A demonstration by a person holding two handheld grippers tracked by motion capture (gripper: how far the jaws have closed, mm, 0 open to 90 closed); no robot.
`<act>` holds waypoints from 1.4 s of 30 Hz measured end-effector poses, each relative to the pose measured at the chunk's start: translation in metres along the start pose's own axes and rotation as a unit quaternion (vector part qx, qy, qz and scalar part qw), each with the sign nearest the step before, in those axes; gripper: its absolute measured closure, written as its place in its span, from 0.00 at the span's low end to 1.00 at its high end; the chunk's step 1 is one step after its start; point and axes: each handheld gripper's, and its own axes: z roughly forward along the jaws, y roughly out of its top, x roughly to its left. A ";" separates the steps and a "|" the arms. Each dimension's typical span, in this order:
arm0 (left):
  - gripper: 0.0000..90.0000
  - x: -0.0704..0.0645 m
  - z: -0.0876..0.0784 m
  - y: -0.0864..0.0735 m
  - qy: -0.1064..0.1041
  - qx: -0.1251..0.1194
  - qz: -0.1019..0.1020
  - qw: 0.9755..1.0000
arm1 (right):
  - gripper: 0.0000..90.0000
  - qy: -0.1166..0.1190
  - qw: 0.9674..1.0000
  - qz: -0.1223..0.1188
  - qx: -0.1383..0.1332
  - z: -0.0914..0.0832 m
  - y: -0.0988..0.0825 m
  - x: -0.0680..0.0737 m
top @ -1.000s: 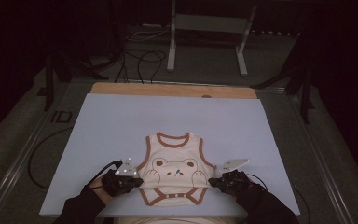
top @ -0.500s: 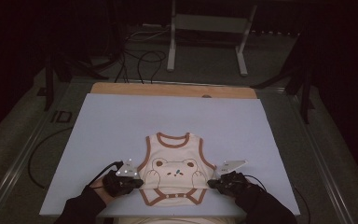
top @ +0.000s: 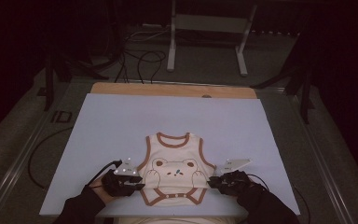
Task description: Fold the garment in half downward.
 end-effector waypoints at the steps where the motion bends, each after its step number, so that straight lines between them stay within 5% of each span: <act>1: 0.74 -0.001 -0.002 0.001 0.001 -0.004 0.002 1.000 | 0.82 -0.001 1.000 -0.002 -0.003 -0.001 0.000 0.000; 10: 0.45 0.002 -0.010 0.005 -0.007 -0.016 0.001 1.000 | 0.39 0.000 1.000 0.005 -0.029 -0.006 0.005 0.000; 18: 0.16 0.003 -0.014 0.010 -0.024 -0.017 0.003 1.000 | 0.16 0.021 0.999 0.004 -0.037 -0.009 0.011 0.002; 22: 0.04 0.008 -0.019 0.015 -0.049 -0.026 -0.009 0.998 | 0.12 0.023 0.999 -0.004 -0.037 -0.012 0.015 0.002; 25: 0.01 0.010 -0.022 0.019 -0.055 -0.018 0.000 0.998 | 0.11 0.019 0.999 -0.010 -0.041 -0.015 0.018 0.003; 42: 0.00 0.021 -0.036 0.038 -0.045 -0.027 0.025 0.998 | 0.11 -0.013 0.998 -0.031 -0.057 -0.035 0.046 -0.008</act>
